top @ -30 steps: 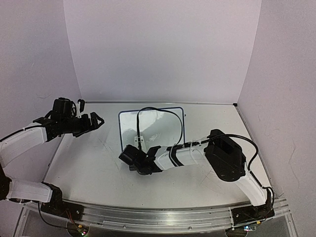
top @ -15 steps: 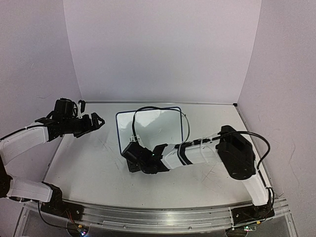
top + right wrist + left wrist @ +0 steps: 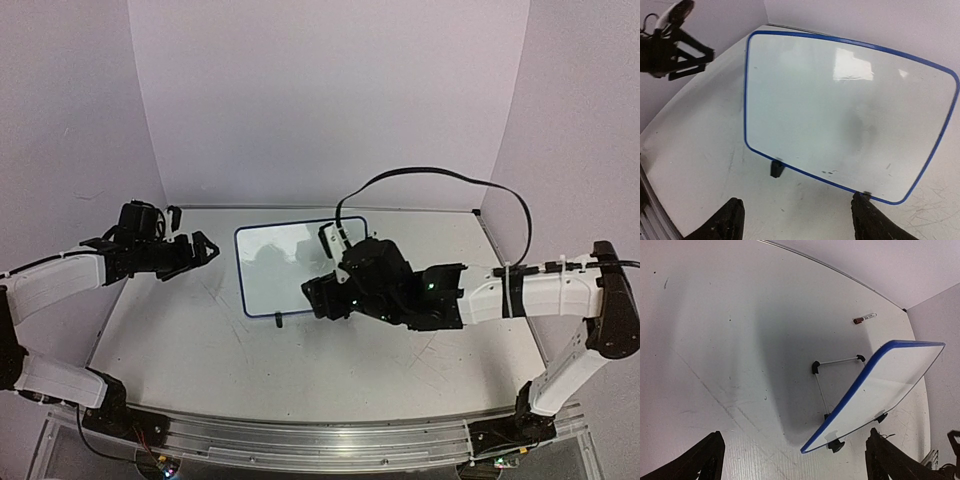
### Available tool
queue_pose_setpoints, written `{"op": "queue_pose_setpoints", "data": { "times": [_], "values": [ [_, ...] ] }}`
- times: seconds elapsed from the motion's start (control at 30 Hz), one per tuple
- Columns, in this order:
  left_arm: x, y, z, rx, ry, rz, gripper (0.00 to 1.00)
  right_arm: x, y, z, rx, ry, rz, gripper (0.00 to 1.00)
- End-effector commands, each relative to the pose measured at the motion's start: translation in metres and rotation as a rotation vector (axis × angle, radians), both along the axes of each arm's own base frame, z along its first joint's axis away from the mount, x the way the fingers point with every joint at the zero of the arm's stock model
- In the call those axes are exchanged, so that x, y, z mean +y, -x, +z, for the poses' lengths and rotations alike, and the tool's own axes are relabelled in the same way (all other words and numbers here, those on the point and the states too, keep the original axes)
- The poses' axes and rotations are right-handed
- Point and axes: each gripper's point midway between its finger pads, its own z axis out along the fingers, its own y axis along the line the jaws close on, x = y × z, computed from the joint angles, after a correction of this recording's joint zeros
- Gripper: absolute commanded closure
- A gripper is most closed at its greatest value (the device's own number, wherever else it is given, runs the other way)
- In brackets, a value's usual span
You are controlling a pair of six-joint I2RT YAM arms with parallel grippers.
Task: Write a sentence on the whiteboard
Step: Move the whiteboard stand to the center of the board.
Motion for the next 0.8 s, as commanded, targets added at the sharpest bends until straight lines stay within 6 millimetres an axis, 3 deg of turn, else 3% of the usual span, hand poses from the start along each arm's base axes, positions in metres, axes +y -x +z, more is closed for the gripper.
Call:
{"op": "queue_pose_setpoints", "data": {
  "times": [0.0, 0.1, 0.4, 0.63, 0.77],
  "values": [
    [-0.023, 0.01, 0.01, -0.038, 0.035, -0.056, 0.01, -0.046, -0.037, -0.052, 0.141, 0.07, -0.143, 0.3],
    [-0.029, 0.016, 0.007, -0.029, 0.039, -0.062, 0.02, -0.061, -0.056, -0.087, 0.237, 0.118, -0.216, 0.34],
    [-0.034, 0.02, 0.013, -0.039, 0.054, -0.072, 0.02, -0.052, -0.066, -0.147, 0.328, 0.236, -0.226, 0.44],
    [-0.039, 0.022, 0.008, -0.026, 0.044, -0.081, 0.01, -0.034, -0.079, -0.162, 0.315, 0.235, -0.215, 0.55],
    [-0.038, 0.021, 0.012, -0.038, 0.041, -0.078, 0.01, -0.045, -0.088, -0.165, 0.281, 0.244, -0.305, 0.69]
  ]
}}
